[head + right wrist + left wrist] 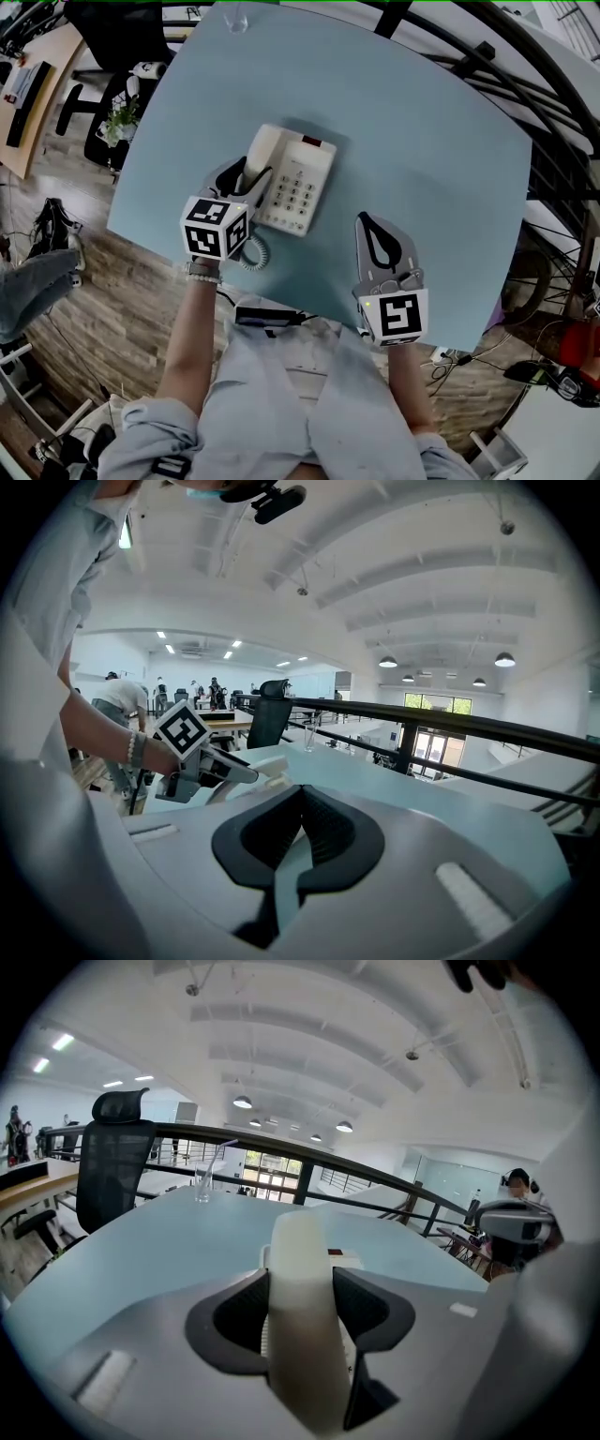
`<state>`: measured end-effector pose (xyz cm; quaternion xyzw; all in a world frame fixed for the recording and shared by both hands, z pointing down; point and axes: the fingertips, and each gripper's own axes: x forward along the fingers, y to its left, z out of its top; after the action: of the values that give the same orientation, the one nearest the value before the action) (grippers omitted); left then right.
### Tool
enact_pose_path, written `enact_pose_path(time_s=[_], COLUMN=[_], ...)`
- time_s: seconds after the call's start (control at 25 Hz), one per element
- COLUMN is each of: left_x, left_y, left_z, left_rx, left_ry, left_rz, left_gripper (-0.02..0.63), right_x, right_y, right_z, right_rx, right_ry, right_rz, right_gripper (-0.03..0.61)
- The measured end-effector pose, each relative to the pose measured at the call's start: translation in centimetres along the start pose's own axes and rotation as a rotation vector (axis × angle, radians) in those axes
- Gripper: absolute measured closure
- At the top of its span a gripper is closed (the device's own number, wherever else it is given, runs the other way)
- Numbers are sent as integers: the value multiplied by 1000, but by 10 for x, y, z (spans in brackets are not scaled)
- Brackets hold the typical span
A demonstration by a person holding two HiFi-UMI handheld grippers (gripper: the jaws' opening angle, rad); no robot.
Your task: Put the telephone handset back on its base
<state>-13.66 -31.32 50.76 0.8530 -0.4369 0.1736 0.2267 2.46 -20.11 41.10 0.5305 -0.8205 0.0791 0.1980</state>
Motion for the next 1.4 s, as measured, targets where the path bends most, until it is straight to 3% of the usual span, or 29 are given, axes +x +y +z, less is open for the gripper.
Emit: enact_pose_path(time_s=[0.6,1.24,1.4], left_x=[21,27,31], left_y=[10,6,7], left_z=[-19,-25,-28], left_rx=[-28,129,102], left_ry=[71,79,67], left_rz=[111,213,205], left_gripper=[397,396,395], right_x=[3,-2,-7], right_y=[-4,-2,-4], right_z=[-6,-8,-9], right_rx=[13,1,-1], right_ry=[-6,-2,0], right_rz=[8,21,15], right_gripper=[574,574,574])
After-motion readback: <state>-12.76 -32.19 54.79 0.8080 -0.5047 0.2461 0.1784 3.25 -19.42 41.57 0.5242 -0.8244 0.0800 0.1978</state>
